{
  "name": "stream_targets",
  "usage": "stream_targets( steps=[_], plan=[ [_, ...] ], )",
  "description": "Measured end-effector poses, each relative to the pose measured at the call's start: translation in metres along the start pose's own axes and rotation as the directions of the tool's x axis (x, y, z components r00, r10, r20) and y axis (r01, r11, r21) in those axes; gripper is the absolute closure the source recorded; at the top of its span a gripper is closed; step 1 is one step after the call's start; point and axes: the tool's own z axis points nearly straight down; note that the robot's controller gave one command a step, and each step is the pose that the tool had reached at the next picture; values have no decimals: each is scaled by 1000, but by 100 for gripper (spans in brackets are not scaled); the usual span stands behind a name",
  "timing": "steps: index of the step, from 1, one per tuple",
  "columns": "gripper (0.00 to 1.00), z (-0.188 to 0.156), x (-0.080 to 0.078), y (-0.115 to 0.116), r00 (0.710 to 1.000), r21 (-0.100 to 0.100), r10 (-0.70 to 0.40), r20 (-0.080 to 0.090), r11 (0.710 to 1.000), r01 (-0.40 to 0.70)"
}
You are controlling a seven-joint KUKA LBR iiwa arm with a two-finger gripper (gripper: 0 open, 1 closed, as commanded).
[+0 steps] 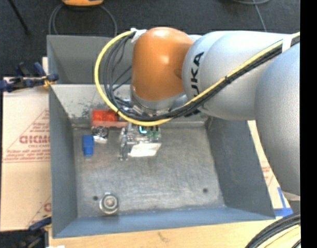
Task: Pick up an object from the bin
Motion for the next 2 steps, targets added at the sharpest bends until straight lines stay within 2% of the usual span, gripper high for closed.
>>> stream_targets(
  steps=[1,2],
  plan=[
    [0,91,-23,-63,998,-3,54,13,999,-54],
    [0,101,-4,-85,986,-4,169,15,986,-169]
  ],
)
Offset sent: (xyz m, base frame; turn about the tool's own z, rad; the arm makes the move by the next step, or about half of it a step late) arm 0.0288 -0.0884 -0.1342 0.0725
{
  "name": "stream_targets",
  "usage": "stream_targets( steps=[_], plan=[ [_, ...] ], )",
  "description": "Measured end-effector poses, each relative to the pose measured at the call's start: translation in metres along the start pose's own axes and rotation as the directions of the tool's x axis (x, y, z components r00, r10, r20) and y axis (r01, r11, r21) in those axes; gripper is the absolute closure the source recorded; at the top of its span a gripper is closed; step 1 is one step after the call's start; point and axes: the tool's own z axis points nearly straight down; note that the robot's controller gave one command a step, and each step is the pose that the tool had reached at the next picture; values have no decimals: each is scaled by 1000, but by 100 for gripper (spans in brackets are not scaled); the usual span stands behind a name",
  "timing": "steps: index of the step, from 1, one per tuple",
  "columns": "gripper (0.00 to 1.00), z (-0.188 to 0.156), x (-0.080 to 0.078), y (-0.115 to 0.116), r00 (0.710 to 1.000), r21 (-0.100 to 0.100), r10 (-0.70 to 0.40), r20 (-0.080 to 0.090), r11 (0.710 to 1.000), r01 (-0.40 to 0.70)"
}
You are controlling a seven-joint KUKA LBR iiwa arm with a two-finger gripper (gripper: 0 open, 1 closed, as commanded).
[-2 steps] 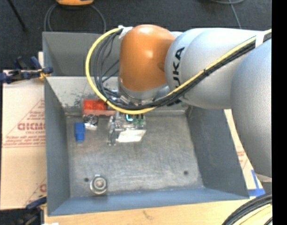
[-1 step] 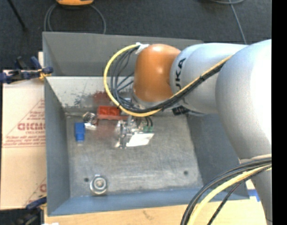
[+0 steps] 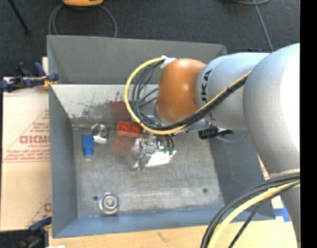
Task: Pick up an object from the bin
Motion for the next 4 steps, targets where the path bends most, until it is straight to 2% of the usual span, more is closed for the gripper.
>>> stream_targets(
  steps=[1,2,3,4],
  plan=[
    [0,2,-3,-6,996,1,87,-2,996,-87],
    [0,20,0,-22,976,-15,216,16,976,-215],
    [0,21,39,-75,885,-20,464,30,886,-464],
    [100,19,36,-77,883,-23,467,40,884,-467]
  ],
)
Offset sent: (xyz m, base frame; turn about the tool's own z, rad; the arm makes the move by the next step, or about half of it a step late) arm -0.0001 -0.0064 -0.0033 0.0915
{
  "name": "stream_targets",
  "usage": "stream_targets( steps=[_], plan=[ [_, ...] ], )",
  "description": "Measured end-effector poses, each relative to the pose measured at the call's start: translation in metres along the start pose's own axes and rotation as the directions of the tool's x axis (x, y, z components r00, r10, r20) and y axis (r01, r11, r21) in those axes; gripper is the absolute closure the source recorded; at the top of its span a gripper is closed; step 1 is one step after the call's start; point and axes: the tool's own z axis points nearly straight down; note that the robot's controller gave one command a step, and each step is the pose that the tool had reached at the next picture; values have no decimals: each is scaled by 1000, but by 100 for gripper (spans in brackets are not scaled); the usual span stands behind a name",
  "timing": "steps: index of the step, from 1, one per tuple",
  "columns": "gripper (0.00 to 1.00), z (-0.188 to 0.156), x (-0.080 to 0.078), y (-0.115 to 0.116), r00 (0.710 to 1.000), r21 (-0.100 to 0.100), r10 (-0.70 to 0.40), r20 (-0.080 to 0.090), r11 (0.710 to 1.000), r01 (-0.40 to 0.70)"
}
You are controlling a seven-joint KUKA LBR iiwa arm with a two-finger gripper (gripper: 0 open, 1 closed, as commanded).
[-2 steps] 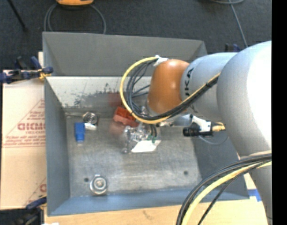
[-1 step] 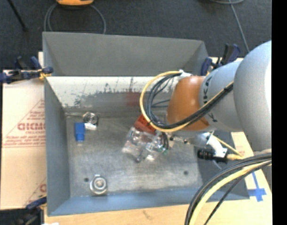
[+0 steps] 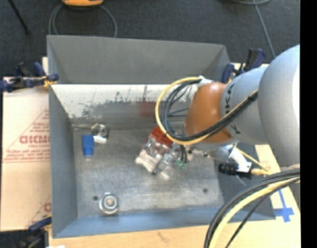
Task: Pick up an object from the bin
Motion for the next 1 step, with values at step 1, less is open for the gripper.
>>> stream_targets(
  steps=[1],
  plan=[
    [100,-93,-6,3,999,27,-6,-42,1000,7]
  ],
)
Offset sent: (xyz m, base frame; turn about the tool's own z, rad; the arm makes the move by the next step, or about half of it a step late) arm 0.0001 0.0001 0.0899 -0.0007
